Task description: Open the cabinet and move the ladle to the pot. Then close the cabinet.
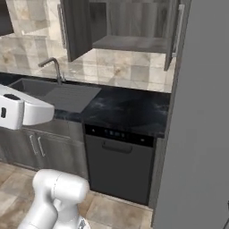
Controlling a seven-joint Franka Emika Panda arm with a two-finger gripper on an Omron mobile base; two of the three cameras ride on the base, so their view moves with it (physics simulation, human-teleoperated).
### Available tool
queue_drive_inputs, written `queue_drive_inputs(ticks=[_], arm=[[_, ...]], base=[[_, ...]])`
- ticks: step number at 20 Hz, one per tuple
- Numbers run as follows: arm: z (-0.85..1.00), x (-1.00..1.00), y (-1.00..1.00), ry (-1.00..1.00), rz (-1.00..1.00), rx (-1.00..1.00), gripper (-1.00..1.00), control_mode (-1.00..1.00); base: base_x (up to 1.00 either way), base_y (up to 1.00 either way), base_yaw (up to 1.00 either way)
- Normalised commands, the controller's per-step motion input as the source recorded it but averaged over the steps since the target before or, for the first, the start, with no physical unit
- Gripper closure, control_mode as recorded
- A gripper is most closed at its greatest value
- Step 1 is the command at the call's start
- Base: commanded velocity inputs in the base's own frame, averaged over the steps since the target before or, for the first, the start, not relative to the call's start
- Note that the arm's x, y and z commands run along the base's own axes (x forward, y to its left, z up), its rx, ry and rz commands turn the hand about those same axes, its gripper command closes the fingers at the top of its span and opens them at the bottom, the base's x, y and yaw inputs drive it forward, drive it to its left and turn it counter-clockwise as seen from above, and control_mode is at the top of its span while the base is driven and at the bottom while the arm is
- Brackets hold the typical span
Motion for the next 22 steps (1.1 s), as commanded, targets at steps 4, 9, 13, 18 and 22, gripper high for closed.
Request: queue_drive_inputs(ticks=[4,9,13,18,22], arm=[[0.00,0.00,0.00,0.00,0.00,0.00,-1.00,1.00],[0.00,0.00,0.00,0.00,0.00,0.00,-1.00,1.00],[0.00,0.00,0.00,0.00,0.00,0.00,-1.00,1.00],[0.00,0.00,0.00,0.00,0.00,0.00,-1.00,1.00],[0.00,0.00,0.00,0.00,0.00,0.00,-1.00,1.00]], base=[[0.47,-0.36,0.00],[0.64,0.00,0.01],[0.55,0.17,0.00],[0.40,-0.15,0.00],[0.25,0.11,-0.01]])
